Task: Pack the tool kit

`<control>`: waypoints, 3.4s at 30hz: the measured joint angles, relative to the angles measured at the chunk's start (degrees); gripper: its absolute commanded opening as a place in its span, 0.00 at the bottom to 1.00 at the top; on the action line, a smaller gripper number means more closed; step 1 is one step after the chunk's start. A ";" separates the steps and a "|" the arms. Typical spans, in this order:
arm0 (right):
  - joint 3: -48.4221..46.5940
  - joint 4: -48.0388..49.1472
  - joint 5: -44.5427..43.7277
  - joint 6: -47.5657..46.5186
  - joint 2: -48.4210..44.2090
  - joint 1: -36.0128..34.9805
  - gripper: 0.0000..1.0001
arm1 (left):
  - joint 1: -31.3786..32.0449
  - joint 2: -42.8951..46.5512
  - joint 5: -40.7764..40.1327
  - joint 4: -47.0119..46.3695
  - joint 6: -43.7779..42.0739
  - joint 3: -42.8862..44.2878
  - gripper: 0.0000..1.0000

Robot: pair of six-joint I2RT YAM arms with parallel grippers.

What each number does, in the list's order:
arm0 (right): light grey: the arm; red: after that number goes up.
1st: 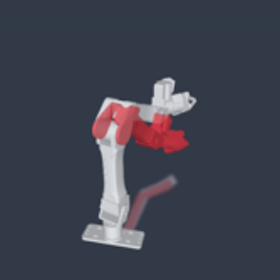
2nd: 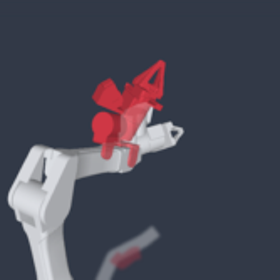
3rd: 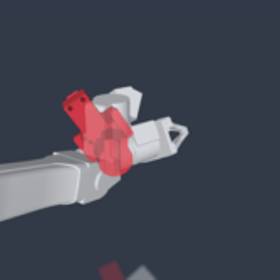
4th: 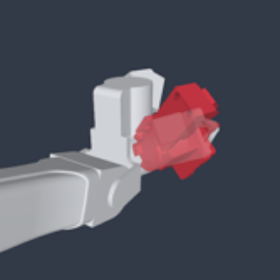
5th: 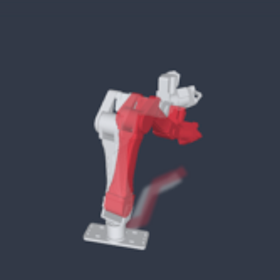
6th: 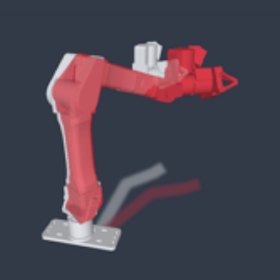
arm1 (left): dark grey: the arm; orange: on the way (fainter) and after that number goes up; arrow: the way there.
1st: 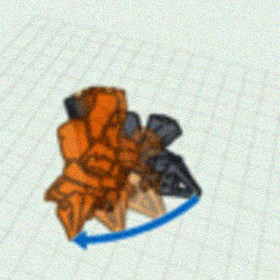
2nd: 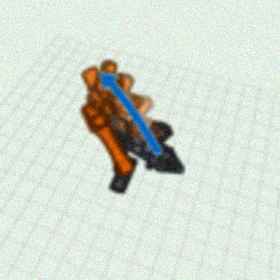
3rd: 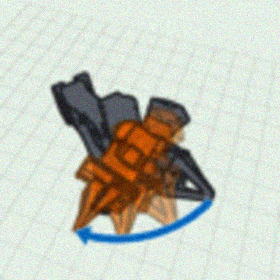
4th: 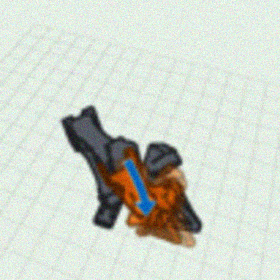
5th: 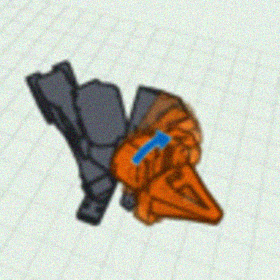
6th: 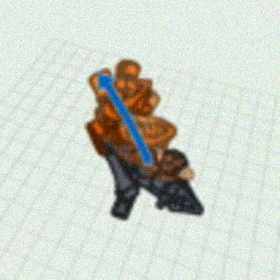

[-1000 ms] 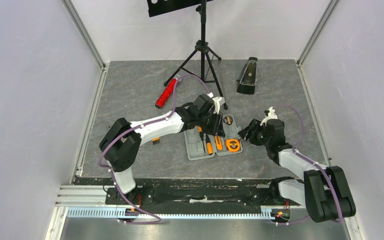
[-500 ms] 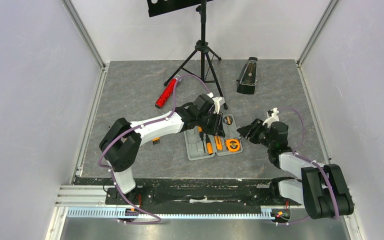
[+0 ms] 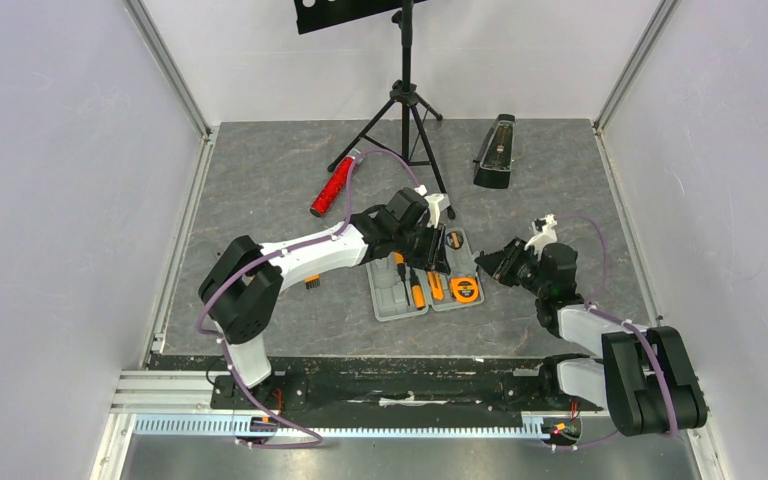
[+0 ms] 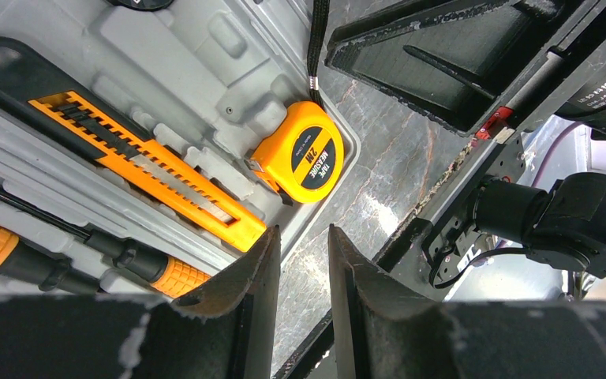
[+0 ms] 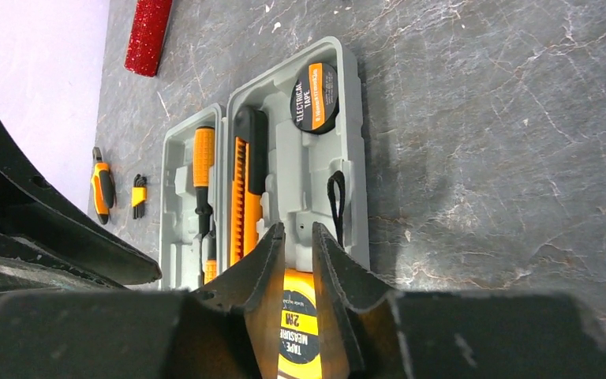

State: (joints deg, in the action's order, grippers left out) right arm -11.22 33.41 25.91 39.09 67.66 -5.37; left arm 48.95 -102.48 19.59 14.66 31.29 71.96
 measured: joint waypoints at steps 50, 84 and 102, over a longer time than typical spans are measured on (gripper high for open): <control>-11.65 -11.85 -3.28 -19.47 6.78 -3.82 0.00 | 0.00 0.02 -1.46 1.51 -0.04 0.46 0.36; -16.31 -20.68 -2.49 -24.74 12.22 -15.89 0.33 | -1.97 3.10 -5.51 1.49 -0.07 -2.40 0.36; -19.04 -30.08 -8.17 -26.62 -1.09 -15.89 0.34 | -0.15 0.74 -2.51 1.53 -0.07 0.48 0.35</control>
State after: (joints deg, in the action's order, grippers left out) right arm -30.26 3.33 17.74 12.47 66.57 -21.26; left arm 48.80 -101.73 17.08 16.19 31.22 72.44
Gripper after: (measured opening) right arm 0.370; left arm 0.353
